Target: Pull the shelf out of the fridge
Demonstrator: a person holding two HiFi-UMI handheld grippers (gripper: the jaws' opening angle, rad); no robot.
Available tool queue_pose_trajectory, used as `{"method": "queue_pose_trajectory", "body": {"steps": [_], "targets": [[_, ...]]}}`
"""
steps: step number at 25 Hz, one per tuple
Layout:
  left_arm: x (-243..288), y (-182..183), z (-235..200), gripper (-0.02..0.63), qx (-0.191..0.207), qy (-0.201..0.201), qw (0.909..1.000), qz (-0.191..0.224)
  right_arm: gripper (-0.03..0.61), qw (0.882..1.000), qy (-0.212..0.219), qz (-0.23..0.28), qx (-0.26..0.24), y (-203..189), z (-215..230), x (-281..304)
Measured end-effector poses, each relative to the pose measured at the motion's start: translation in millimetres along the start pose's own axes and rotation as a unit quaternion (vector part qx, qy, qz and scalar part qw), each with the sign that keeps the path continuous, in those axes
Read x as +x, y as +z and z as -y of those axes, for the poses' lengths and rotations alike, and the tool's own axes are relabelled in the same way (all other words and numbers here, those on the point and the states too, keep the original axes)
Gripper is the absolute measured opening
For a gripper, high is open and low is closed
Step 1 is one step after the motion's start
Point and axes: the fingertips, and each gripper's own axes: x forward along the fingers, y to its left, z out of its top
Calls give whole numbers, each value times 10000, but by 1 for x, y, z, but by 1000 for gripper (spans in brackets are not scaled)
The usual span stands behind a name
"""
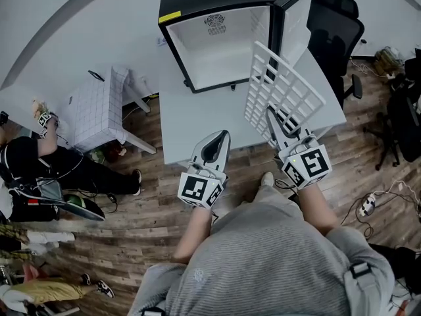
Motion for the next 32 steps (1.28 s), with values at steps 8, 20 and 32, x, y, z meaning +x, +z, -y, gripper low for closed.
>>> {"method": "queue_pose_trajectory", "body": {"steps": [8,20,32], "targets": [[2,-2,-3,12,-3,4,10000,0,32,9999,50,99,2,7,2,4],[7,-3,-3,12,-9,17,10000,-14,32,9999,72,95,87,6,6,7],[11,-6,-2,12,-7,-19,10000,4,32,9999,23,99,79,4,11,8]]}}
